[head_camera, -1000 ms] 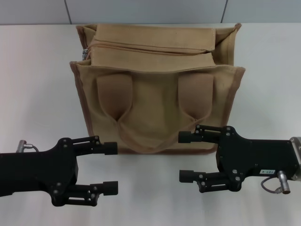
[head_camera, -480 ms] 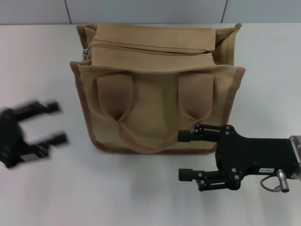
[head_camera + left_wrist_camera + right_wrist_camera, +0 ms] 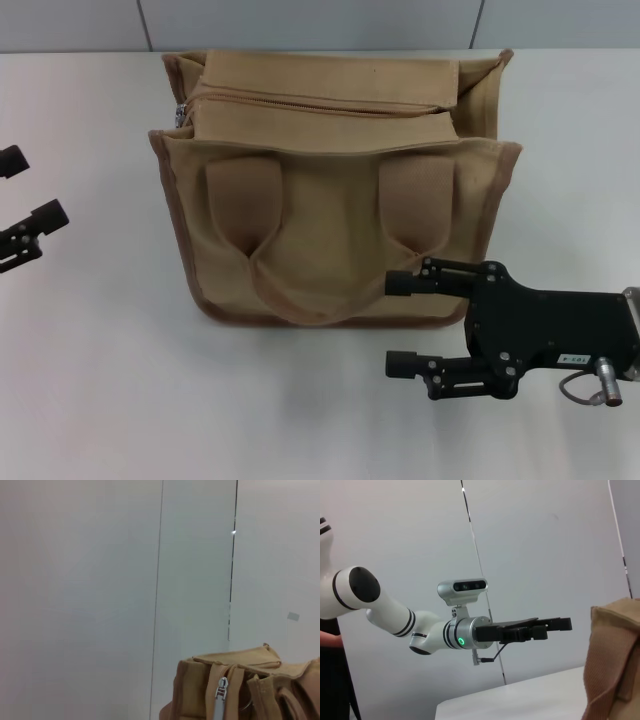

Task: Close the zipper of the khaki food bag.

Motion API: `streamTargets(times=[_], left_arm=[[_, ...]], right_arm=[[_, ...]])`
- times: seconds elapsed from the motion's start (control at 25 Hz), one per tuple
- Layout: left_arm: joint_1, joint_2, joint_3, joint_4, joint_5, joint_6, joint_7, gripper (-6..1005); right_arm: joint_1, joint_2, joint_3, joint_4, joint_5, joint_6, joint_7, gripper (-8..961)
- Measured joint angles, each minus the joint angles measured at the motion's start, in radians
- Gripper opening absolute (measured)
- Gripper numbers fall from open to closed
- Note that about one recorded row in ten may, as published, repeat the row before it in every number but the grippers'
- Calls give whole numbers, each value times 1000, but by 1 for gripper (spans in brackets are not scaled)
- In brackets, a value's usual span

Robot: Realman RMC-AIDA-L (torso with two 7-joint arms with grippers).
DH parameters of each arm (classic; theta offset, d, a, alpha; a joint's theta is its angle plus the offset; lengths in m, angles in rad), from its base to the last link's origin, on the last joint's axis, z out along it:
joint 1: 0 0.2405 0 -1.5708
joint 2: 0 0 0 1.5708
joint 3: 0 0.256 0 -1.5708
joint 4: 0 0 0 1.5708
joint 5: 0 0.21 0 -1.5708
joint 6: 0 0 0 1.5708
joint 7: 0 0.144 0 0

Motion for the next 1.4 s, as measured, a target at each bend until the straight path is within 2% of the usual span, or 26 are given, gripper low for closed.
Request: streamTargets(times=[0.24,0.68,0.8,1.04,1.16,1.4], left_arm=[[-50,-16,17,-6,4,-71,3,711],[-185,-86,170,-12,6,-319,13,688],[-207,-91,194,-12,6,-326,9,682],[-205,-93,189,-12,-6,-304,12,669],[-198,-83,185,-11,-16,-250,14,663],[-198,-82,178,-11,-19,-234,9,650]], right_arm=[[-2,-1,0,0,0,-1,1,789],[-10,-3,20,0,0,-2,-8,790],[-11,-4,27,0,0,-2,-11,789],[-11,-4,28,0,0,9,-12,787],[-11,-4,29,0,0,9,-13,787],[-8,-4,29,0,0,10,-12,784]])
